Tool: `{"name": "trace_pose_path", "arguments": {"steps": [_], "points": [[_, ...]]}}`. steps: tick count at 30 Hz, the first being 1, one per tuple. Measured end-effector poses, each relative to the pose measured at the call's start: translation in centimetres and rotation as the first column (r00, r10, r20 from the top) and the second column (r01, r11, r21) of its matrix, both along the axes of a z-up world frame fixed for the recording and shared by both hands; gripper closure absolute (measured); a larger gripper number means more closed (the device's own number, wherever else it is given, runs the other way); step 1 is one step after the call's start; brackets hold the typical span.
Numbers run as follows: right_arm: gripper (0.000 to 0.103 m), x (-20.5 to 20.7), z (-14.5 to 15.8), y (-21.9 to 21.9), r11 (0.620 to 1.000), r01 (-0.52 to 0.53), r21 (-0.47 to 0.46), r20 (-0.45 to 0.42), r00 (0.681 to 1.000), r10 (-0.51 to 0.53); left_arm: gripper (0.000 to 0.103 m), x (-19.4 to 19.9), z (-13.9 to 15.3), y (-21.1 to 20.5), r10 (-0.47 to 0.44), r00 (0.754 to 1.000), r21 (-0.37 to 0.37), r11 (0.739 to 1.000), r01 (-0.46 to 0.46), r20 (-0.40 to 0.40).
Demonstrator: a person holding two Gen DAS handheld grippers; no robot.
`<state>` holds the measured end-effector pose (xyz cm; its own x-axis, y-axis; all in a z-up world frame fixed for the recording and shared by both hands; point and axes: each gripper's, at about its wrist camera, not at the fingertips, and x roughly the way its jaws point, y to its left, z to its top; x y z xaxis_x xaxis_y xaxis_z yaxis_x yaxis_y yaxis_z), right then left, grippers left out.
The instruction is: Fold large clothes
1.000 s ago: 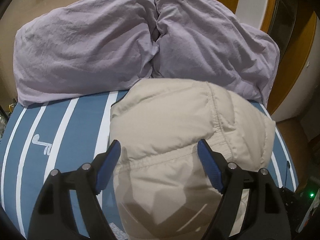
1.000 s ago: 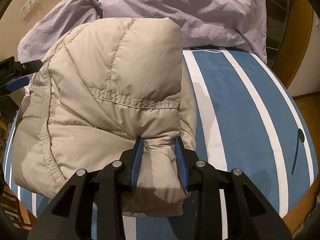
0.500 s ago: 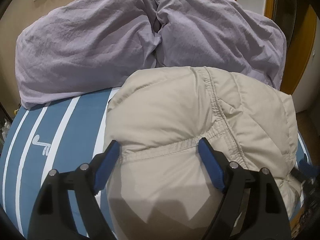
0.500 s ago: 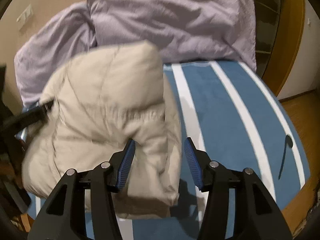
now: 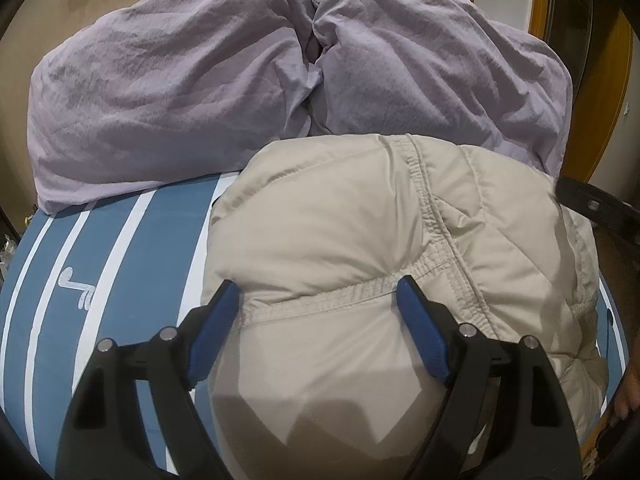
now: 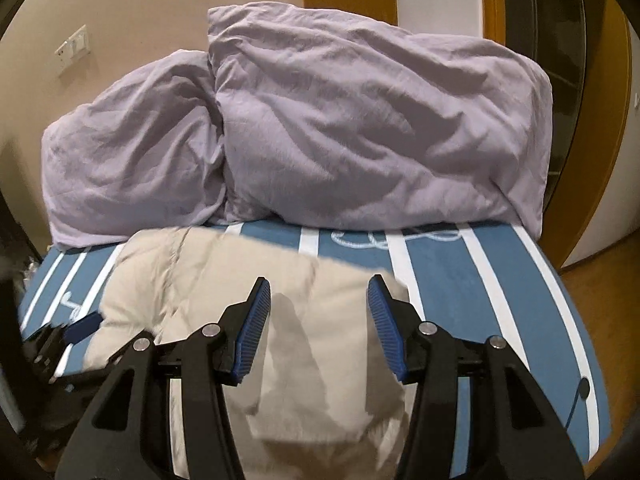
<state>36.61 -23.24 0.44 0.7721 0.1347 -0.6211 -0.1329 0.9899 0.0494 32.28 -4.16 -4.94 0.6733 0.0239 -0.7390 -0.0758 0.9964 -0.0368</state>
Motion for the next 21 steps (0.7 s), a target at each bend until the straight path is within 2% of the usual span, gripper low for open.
{"name": "trace_pose_path", "arguments": {"steps": [4, 11, 16, 21], "points": [[0.050, 1.0, -2.3, -0.4, 0.999, 0.032, -0.008, -0.041, 0.999, -0.032, 0.022, 0.0, 0.0, 0.1, -0.002, 1.000, -0.012, 1.000, 0.002, 0.003], [0.050, 1.3, -4.9, -0.4, 0.999, 0.052, -0.006, -0.054, 0.997, -0.052, 0.022, -0.2, 0.4, 0.0, -0.017, 1.000, -0.023, 1.000, 0.017, 0.010], [0.049, 1.6, -6.2, -0.6, 0.998, 0.058, 0.002, -0.068, 0.996, -0.058, 0.021, 0.2, 1.9, 0.3, -0.031, 1.000, -0.065, 0.997, 0.031, 0.003], [0.049, 1.7, -6.8, -0.6, 0.998, 0.067, 0.001, -0.069, 0.995, -0.067, 0.021, 1.9, 4.4, 0.0, -0.025, 0.998, -0.059, 0.998, 0.028, 0.066]]}}
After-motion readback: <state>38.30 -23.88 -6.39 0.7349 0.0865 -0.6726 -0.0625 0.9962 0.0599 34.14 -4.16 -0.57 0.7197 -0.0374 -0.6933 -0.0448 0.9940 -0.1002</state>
